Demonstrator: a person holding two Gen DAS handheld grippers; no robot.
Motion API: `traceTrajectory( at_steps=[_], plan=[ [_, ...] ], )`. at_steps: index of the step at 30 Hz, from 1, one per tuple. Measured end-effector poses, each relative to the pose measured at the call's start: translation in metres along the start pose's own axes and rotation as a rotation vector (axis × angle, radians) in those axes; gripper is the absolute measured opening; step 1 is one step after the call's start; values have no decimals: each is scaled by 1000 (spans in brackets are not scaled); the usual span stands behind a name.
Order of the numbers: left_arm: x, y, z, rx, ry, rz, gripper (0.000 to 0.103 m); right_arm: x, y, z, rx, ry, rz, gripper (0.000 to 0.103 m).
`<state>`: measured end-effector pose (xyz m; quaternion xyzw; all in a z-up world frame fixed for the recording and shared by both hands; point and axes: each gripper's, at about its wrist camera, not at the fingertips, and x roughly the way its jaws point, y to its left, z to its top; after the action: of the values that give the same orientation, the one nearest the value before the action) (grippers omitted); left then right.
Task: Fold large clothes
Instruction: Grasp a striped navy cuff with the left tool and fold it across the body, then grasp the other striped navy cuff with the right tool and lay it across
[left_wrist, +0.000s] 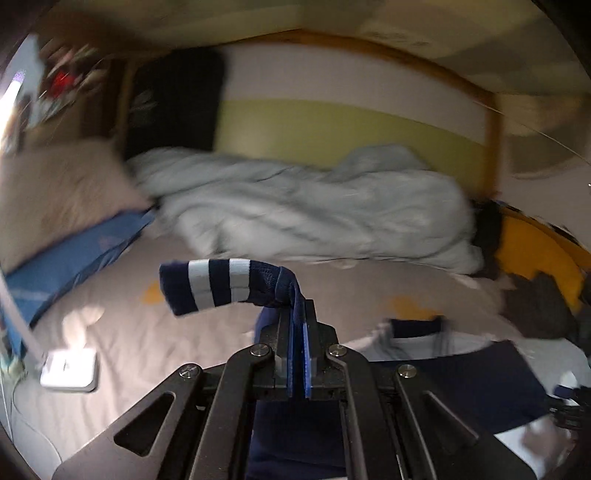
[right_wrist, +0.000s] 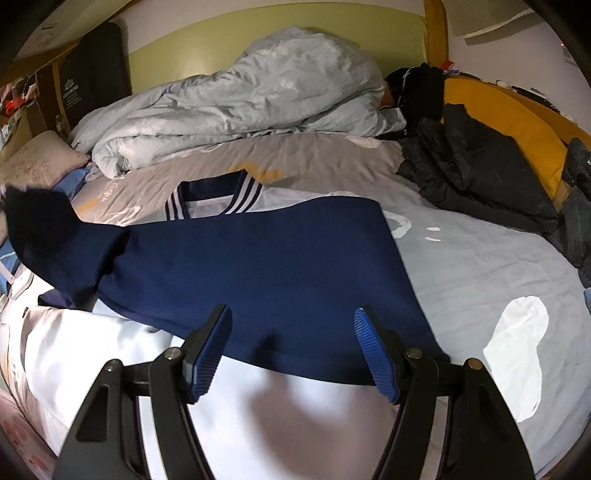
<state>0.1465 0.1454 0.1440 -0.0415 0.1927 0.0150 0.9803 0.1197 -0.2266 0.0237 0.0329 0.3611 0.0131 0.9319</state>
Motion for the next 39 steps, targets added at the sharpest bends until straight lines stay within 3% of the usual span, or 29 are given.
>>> traceTrajectory(
  at_steps=[3,7,16,21,24,26,28,32,39],
  plan=[
    [-5,-59,4,63,-3,-78,3,-8,-7,2,23,-15,-17,67],
    [13,-129,-6,127,37,-117,3,-20,-17,7,55,-40,-25,67],
    [102,-236,-70,123,287,-169,3,-36,-67,20,195,-55,-60,67],
    [116,-265,-115,163,424,-277,11,-32,-87,23,235,-34,-57,67],
    [103,-266,-127,213,458,-323,28,-33,-93,26,239,-41,-63,67],
    [82,-257,-129,242,430,-352,49,-35,-96,27,247,-48,-64,67],
    [66,-247,-128,259,411,-363,57,-34,-94,27,248,-45,-62,67],
    [37,-209,-122,232,402,-375,61,-29,-86,24,222,-31,-74,67],
    [17,-127,-108,217,335,-215,62,-18,-52,15,96,-14,-73,67]
  ],
)
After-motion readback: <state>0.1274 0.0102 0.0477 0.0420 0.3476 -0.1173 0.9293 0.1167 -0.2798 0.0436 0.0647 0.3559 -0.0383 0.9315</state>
